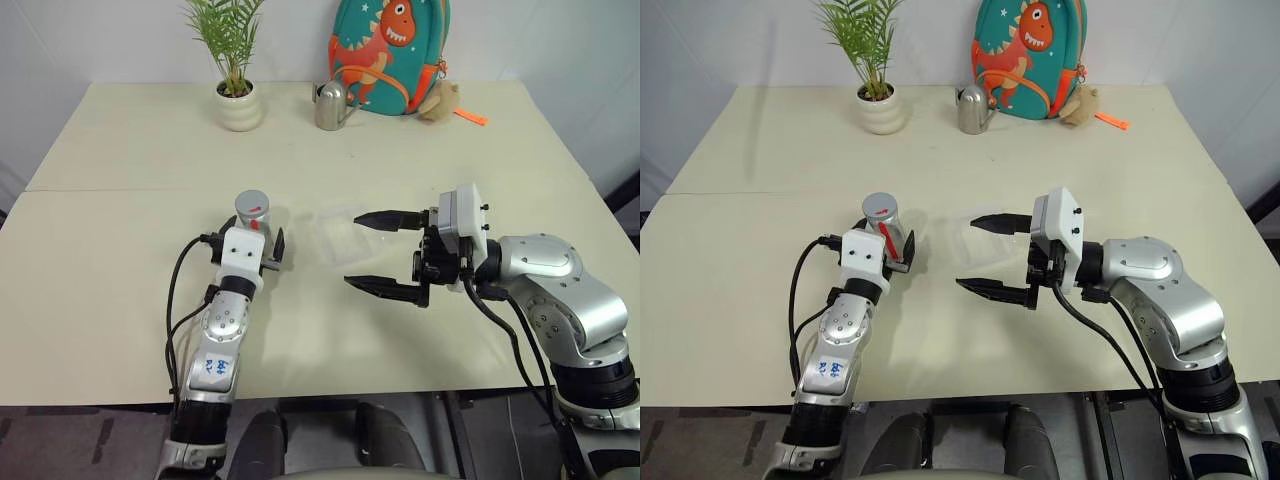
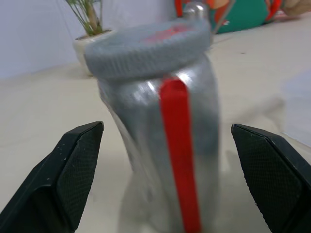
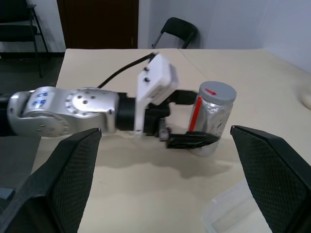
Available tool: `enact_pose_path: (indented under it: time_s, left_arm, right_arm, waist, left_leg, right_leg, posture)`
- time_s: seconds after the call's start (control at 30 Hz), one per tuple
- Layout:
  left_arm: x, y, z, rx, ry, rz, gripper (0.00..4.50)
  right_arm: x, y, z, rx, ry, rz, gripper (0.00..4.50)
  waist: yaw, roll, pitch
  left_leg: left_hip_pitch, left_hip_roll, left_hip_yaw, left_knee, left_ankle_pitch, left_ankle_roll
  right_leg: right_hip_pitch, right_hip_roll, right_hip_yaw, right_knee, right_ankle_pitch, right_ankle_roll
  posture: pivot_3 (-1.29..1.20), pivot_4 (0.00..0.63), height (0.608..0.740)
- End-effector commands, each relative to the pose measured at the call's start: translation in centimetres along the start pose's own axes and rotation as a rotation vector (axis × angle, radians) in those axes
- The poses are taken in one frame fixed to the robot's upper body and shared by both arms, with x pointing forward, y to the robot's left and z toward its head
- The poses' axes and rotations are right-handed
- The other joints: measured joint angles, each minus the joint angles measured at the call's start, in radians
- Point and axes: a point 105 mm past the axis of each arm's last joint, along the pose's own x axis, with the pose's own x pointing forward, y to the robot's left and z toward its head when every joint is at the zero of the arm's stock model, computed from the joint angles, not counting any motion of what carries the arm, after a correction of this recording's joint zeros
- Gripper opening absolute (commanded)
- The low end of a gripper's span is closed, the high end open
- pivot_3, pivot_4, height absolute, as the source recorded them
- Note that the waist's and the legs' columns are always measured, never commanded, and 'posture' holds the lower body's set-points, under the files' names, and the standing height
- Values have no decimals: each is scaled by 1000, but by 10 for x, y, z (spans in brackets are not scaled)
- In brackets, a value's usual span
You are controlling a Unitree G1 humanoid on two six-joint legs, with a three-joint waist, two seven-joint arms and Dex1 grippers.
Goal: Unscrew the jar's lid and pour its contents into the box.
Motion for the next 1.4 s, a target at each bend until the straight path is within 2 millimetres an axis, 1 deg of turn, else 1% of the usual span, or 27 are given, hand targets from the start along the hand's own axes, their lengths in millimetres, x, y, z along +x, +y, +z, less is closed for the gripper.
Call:
enact_pose_path:
  time_s: [0.03,0.1,0.2,0.4,0.43,0.57,0.63,0.67,0.73,0.83,0.87,0.97,1.07,1.13,1.23,1.4]
  left_arm:
    - [6,2,7,-5,-46,8,4476]
    - [10,-2,9,-15,-61,-9,4476]
    - [13,-3,11,-18,-73,-13,3897]
    - [11,-7,11,-22,-79,-39,2058]
    - [10,-7,11,-28,-77,-39,1914]
    - [11,-2,15,-96,-101,-79,1917]
    - [13,6,21,-98,-134,-133,1917]
    - [14,12,25,-124,-149,-170,1917]
    - [17,18,30,-166,-162,-246,1917]
    - [17,19,43,-191,-160,-502,1917]
    - [15,17,48,-209,-154,-594,1917]
    - [11,10,63,-207,-148,-782,1917]
    - [9,1,72,-198,-146,-872,1917]
    - [9,-5,77,-206,-152,-899,1917]
    - [5,-15,82,-222,-159,-936,1917]
    - [2,-19,85,-233,-162,-947,1917]
  right_arm:
    - [-3,1,12,-39,-28,-10,4500]
    - [-3,1,11,-39,-28,-14,4500]
    - [-2,1,11,-38,-33,-17,4500]
    - [1,1,10,-35,-41,-27,4500]
    - [1,1,10,-33,-43,-31,4500]
    - [1,-2,8,-30,-44,-58,4500]
    - [1,-6,9,-36,-43,-80,4500]
    - [2,-8,12,-32,-51,-92,4500]
    - [5,-12,18,-25,-68,-107,4500]
    - [20,-17,29,13,-82,-113,4500]
    - [28,-17,32,29,-88,-101,4500]
    - [50,-18,36,23,-56,-88,4500]
    - [67,-25,42,50,-79,-105,4500]
    - [75,-30,40,45,-74,-121,4500]
    - [82,-45,34,20,-61,-190,4500]
    - [81,-63,35,4,-84,-253,4500]
  waist:
    - [0,0,0]
    - [0,0,0]
    - [1,0,0]
    - [0,0,0]
    - [0,0,0]
    - [0,0,0]
    - [-1,0,0]
    - [-2,0,0]
    - [-5,0,0]
    - [-6,0,0]
    - [-8,0,0]
    - [-14,0,0]
    - [-15,0,0]
    - [-17,0,0]
    - [-25,0,0]
    - [-29,0,0]
  left_leg:
    - [0,0,0,0,0,0]
    - [0,0,0,0,0,0]
    - [0,0,0,0,0,0]
    - [-1,0,0,0,0,0]
    - [-1,0,0,0,0,0]
    - [-1,0,0,0,0,0]
    - [-1,0,0,0,0,0]
    - [0,0,0,0,0,0]
    - [0,0,0,0,0,0]
    - [0,1,0,0,0,0]
    - [0,1,0,0,0,0]
    - [0,2,0,-1,0,0]
    - [-1,2,0,-1,0,0]
    - [-3,3,0,-1,-1,1]
    - [-3,3,0,-1,-1,2]
    - [-4,5,0,-2,-2,2]
  right_leg:
    - [0,0,0,0,0,0]
    - [0,0,0,-1,0,0]
    - [0,0,0,-1,0,0]
    - [0,0,0,-1,0,1]
    - [0,0,0,-1,0,1]
    - [0,0,0,-1,0,1]
    - [0,0,0,-1,0,1]
    - [0,0,0,-1,0,0]
    - [-1,0,0,-1,0,0]
    - [-1,1,0,0,1,-1]
    - [-1,1,0,0,1,-1]
    - [-1,1,0,0,0,-2]
    - [-1,2,0,1,0,-2]
    - [-2,3,0,2,0,-1]
    - [-2,4,0,1,0,-1]
    - [-3,6,0,1,0,-1]
  posture:
    - [0,150,740]
    - [0,150,740]
    - [0,150,740]
    - [0,150,740]
    - [0,150,740]
    - [0,150,740]
    - [0,150,740]
    - [0,150,740]
    - [0,150,740]
    - [0,150,740]
    - [0,150,740]
    - [0,150,740]
    - [0,150,740]
    - [0,150,740]
    - [0,150,740]
    - [0,150,740]
